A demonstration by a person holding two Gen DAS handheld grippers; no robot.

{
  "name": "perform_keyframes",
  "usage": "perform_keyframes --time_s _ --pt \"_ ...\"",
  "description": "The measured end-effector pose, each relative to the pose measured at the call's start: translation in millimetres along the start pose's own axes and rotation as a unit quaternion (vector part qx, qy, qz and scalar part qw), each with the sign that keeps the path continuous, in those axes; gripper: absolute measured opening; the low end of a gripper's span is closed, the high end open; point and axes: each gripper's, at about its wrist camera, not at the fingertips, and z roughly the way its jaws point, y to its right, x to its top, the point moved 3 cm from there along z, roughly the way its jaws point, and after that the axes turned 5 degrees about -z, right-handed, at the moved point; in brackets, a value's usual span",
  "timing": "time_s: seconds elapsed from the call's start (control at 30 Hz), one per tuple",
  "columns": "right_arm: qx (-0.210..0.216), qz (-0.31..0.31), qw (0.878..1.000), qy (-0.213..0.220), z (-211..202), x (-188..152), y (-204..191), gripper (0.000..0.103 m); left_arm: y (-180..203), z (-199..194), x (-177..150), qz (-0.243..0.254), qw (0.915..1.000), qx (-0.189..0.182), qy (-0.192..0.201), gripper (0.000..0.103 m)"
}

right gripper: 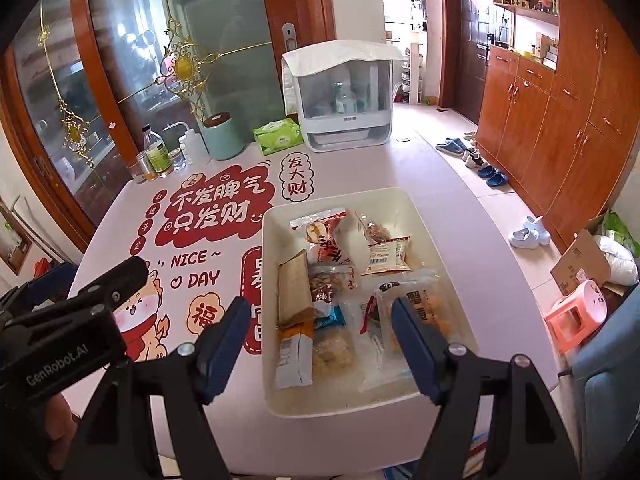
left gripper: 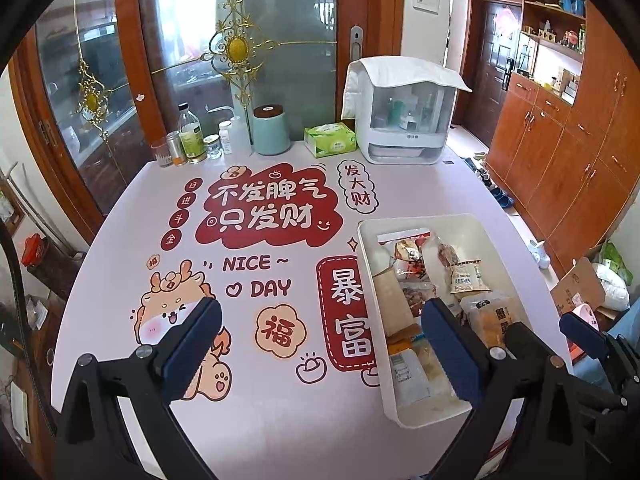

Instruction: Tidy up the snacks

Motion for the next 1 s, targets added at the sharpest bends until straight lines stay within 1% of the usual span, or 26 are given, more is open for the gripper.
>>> perform_keyframes --time_s 0.43,1.0 --pt "-0.005 0.017 1.0 0.009 -8 3 9 0.074 1 0 -1 0.001 1.0 0.001 -0.001 0.1" --pt "0.002 0.013 1.0 0.014 -10 5 -1 0.074 -1 -1 -3 0.001 1.0 0.001 -0.002 0.1"
